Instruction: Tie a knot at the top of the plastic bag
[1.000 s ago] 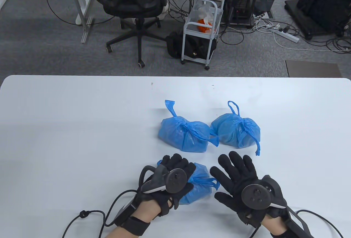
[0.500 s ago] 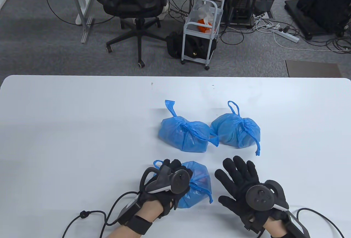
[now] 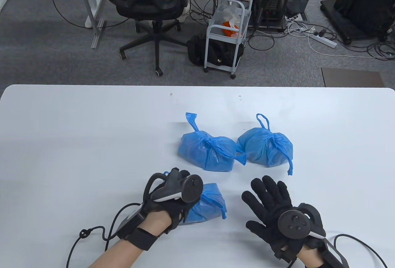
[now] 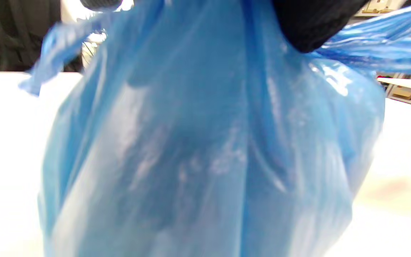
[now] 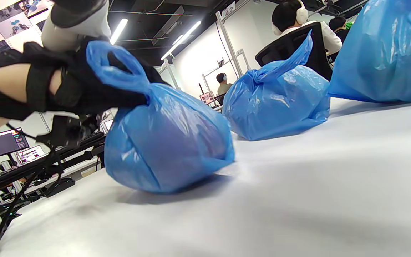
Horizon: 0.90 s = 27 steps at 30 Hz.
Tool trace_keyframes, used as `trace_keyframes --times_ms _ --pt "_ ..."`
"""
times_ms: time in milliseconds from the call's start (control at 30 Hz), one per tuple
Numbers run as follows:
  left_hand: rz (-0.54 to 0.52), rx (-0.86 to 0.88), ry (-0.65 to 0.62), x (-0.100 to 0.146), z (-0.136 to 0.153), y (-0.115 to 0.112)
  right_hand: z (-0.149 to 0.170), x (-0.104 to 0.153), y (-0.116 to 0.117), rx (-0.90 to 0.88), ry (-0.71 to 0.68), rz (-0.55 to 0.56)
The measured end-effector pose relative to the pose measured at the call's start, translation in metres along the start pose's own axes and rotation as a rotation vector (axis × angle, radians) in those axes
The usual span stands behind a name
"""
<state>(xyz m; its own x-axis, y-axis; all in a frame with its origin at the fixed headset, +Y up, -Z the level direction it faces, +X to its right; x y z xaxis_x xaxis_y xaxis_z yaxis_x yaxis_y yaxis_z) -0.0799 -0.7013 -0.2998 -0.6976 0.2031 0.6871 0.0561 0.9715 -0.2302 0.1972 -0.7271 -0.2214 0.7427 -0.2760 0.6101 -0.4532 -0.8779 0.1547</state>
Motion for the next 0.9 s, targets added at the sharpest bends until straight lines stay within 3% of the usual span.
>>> trace_keyframes --times_ms 200,367,667,900 --pt "-0.067 -0.07 0.145 0.013 0.063 0.041 0.0 -0.002 0.001 0.0 0.01 -0.003" --pt "-0.147 0.01 0.272 0.012 0.126 0.055 0.001 -0.003 0.002 0.0 0.02 -0.009" --pt "-0.161 0.079 0.441 -0.012 0.202 0.032 0.002 -0.004 0.004 -0.01 0.028 -0.03" --pt "-0.122 0.108 0.492 -0.023 0.22 0.009 0.003 -0.005 0.006 -0.021 0.031 -0.043"
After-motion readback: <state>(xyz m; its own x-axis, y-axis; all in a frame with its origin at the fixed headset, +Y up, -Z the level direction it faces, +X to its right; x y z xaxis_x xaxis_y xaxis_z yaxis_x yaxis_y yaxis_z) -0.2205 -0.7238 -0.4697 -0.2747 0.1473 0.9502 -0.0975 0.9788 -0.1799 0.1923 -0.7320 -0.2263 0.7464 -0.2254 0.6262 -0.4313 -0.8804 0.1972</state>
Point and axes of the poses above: the tracker on the back of each hand, its own z axis roughly to the little-finger side, its own x axis roughly from the fingertips to the wrist, y = z × x, the point moved 2 cm from there along -x, roughly from the wrist to the fingertips, and after that the axes turned 15 degrees about -y, right-handed, at the moved point
